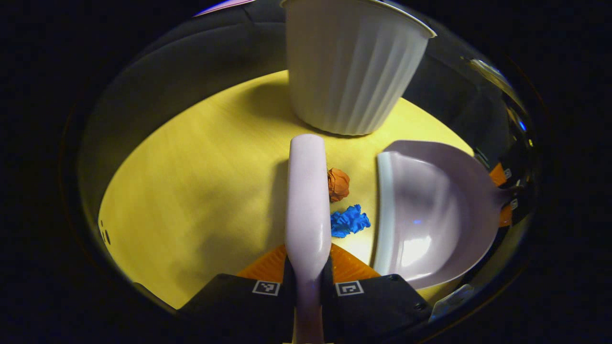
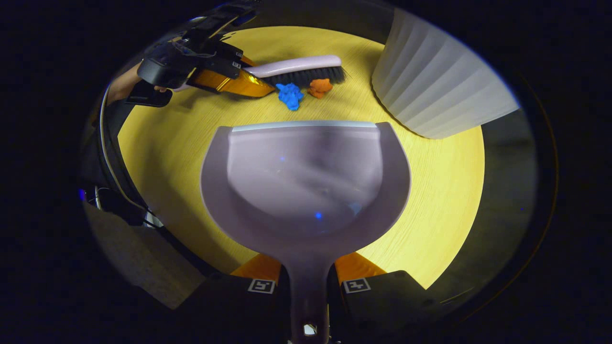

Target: Pick up the small broom and dustpan from the desktop, sweep the trash into the dustpan with the broom, and then empty the trash into the garbage bin.

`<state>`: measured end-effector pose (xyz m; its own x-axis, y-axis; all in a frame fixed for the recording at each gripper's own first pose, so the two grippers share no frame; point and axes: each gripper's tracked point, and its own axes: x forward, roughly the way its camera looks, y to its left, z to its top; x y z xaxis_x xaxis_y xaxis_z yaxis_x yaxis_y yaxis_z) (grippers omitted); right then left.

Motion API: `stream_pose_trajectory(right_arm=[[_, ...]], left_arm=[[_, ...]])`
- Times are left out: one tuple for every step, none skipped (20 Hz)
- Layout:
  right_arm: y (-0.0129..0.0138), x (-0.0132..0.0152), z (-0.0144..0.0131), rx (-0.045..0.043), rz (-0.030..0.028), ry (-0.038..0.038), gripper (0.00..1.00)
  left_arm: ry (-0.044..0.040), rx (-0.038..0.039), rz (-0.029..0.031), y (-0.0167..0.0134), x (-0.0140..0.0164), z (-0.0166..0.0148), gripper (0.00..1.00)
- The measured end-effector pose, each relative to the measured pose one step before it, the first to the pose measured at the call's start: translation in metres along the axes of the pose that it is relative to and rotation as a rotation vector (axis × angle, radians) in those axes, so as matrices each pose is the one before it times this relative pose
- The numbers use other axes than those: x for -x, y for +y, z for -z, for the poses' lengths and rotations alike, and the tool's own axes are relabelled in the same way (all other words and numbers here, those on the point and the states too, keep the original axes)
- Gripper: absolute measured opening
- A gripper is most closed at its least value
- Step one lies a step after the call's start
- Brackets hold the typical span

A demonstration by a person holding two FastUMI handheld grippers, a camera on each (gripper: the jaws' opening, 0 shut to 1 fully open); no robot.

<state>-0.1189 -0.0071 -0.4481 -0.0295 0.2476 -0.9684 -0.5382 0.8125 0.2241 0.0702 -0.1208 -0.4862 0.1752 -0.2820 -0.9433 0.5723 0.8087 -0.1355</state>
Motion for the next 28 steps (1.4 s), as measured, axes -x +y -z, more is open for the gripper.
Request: stream_pose_trajectory(right_arm=[[-0.00030,-0.00065,0.00049,0.01132,0.00612,-0.00050,0.32],[-0.00065,-0.00067,0.00110,0.01370,0.00523,0.00083,0.32],[-0.00238,-0.00058,-0.00053,0.00327,-0.00230,-0.00604,0.41],[0.00037,-0.00179,0.00066,-0.01349,-0.00736,-0.00625,0.41],[0.00302,-0.00176,0.00375,-0.01600,-0.00361,-0.00623,0.41],[0.00123,-0.00176,0.00083,-0.00602,-0.00042,-0.00849,0.36],[-0.00102,-0.00156,0.00055,-0.00104,0.00236,-0.00821,0.37],[0.00030,-0.00164,0.00016,-0.00250,0.00277,-0.01107,0.37],[0.00122,-0.00218,0.00154,-0.00205,0.00132,-0.01292,0.37],[0.00107,-0.00258,0.00067,0.00203,0.00025,-0.01189,0.36],[-0.00108,-0.00346,0.00074,0.00118,0.00240,-0.01244,0.37],[-0.00025,-0.00298,-0.00119,-0.00272,0.00452,-0.01848,0.41],[0.00001,-0.00304,0.00161,-0.00113,0.00346,-0.01643,0.32],[0.00026,-0.00188,0.00049,-0.00360,0.00334,-0.01764,0.37],[0.00147,-0.00100,0.00040,-0.00798,0.00220,-0.01320,0.37],[0.00105,0.00042,-0.00075,-0.01195,0.00043,-0.00642,0.37],[0.00032,0.00109,-0.00058,-0.01423,0.00085,-0.00672,0.37],[0.00180,0.00151,-0.00051,-0.01601,0.00238,-0.01023,0.37],[0.00081,0.00244,-0.00133,-0.01832,0.00097,-0.00717,0.37],[0.00032,0.00317,0.00063,-0.01753,0.00332,-0.00095,0.37],[-0.00087,0.00206,0.00169,-0.01679,0.01104,0.00224,0.37],[-0.00001,0.00218,-0.00002,-0.01487,0.01447,0.00190,0.37],[0.00237,0.00314,-0.00084,-0.01849,0.01341,-0.00218,0.37],[0.00305,0.00572,-0.00209,-0.02004,0.00759,-0.00326,0.37],[0.00225,0.00518,-0.00050,-0.02007,0.00752,-0.00598,0.37],[-0.00002,0.00808,-0.00220,-0.01917,0.01037,-0.00339,0.37],[0.00332,0.00176,0.00281,-0.01543,0.01296,-0.00435,0.37],[0.00124,0.00695,-0.00152,-0.01578,0.01187,-0.00510,0.37]], left_arm=[[-0.00047,0.00379,0.05468,-0.01350,0.00491,-0.00118,0.30],[-0.00088,0.00042,0.04502,-0.01148,0.00180,0.00116,0.30],[0.00094,-0.00042,0.03401,-0.00925,0.00220,-0.00064,0.26],[0.00144,0.00531,0.02932,-0.00743,-0.00063,0.00178,0.28],[-0.00459,0.01045,0.03406,-0.00817,0.00290,-0.00174,0.26],[0.00150,0.01574,0.03312,-0.01123,-0.00718,0.00264,0.28],[0.00635,0.01229,0.01514,-0.00439,0.00006,0.00145,0.26],[0.00403,0.00988,0.00108,-0.00277,0.00211,0.00040,0.28],[-0.00693,0.01411,-0.00241,-0.00135,0.00197,-0.00237,0.28],[-0.01184,0.01537,0.00133,-0.00213,0.00213,-0.00280,0.28],[-0.01698,0.01485,-0.00658,-0.00119,0.00422,-0.00541,0.28],[-0.01394,0.00875,-0.01178,0.00262,0.00271,-0.00213,0.28],[-0.01537,0.00442,-0.02093,0.00382,0.00337,-0.00332,0.28],[-0.01648,0.00732,-0.01920,0.00053,0.00331,-0.00118,0.28],[-0.01743,0.00919,-0.01811,-0.00013,0.00569,-0.00307,0.27],[-0.02375,0.00829,-0.01852,0.00013,0.00485,-0.00251,0.28],[-0.02481,0.00588,-0.02366,0.00115,0.00629,-0.00392,0.28],[-0.02710,0.00304,-0.03165,0.00165,0.00357,-0.00223,0.28],[-0.02689,0.00271,-0.03462,0.00343,0.00541,-0.00112,0.28],[-0.02872,0.00601,-0.03579,0.00364,0.00332,0.00423,0.28],[-0.02367,0.01032,-0.03797,0.00601,0.00160,0.00311,0.28],[-0.01444,0.00571,-0.03798,0.00748,0.00112,0.00719,0.28],[-0.00793,0.00417,-0.03881,0.00714,-0.00205,0.00888,0.28],[-0.00343,0.00590,-0.02829,0.00404,-0.00440,0.00962,0.28],[0.00107,0.01304,-0.01832,0.00530,-0.00443,0.00758,0.28],[0.00478,0.01650,-0.01184,0.00366,-0.00689,0.00622,0.28],[0.00735,0.01366,-0.00941,0.00581,0.00356,0.00370,0.28],[0.00196,0.00895,-0.01198,0.00783,0.00749,0.00616,0.28]])
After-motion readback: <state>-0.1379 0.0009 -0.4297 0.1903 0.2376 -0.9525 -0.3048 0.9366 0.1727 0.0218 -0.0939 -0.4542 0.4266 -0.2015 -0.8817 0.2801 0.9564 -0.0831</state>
